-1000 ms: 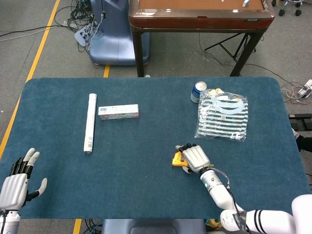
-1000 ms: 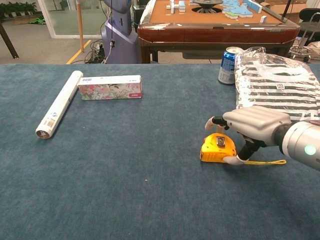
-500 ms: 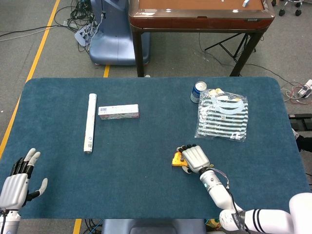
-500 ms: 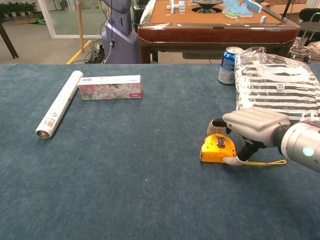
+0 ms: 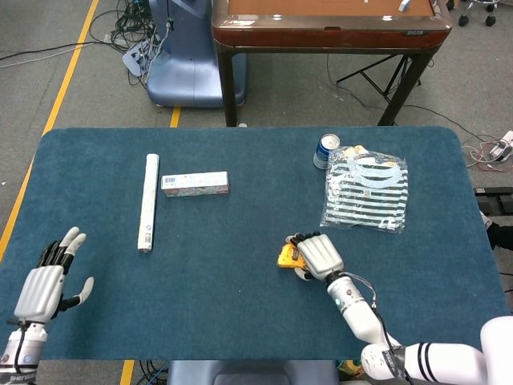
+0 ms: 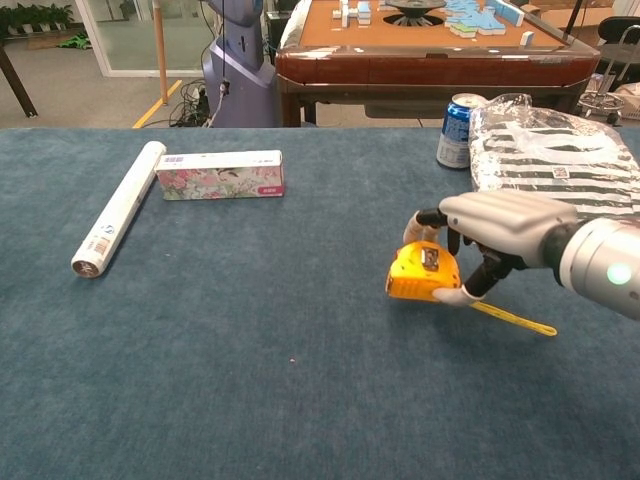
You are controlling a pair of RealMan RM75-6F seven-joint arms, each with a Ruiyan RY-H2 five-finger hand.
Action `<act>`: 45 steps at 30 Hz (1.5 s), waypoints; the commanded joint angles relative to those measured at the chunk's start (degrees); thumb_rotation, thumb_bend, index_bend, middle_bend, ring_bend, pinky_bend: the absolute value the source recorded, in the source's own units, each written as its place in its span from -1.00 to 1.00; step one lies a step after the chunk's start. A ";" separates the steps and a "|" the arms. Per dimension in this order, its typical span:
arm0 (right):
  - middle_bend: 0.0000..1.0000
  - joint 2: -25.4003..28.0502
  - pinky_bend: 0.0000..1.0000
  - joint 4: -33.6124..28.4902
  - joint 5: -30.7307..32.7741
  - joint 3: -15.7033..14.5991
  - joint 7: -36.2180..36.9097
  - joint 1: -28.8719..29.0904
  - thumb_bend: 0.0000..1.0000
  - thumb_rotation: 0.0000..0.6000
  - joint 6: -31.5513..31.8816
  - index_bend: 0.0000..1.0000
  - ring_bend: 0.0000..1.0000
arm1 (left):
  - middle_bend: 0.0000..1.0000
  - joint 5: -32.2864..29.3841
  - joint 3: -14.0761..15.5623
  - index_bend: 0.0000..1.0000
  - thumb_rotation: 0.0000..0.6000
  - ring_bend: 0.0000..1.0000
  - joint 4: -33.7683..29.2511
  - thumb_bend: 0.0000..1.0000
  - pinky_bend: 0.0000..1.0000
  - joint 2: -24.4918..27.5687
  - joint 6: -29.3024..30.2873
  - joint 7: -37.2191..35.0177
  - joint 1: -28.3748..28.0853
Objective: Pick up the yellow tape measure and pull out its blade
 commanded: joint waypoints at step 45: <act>-0.08 -9.50 -0.42 -5.97 27.62 16.24 -10.77 25.21 0.23 1.00 12.31 -0.14 -0.29 | -1.00 -32.31 -12.03 -1.00 1.00 -1.00 -6.10 -0.46 -1.00 -18.69 -7.76 18.45 -26.52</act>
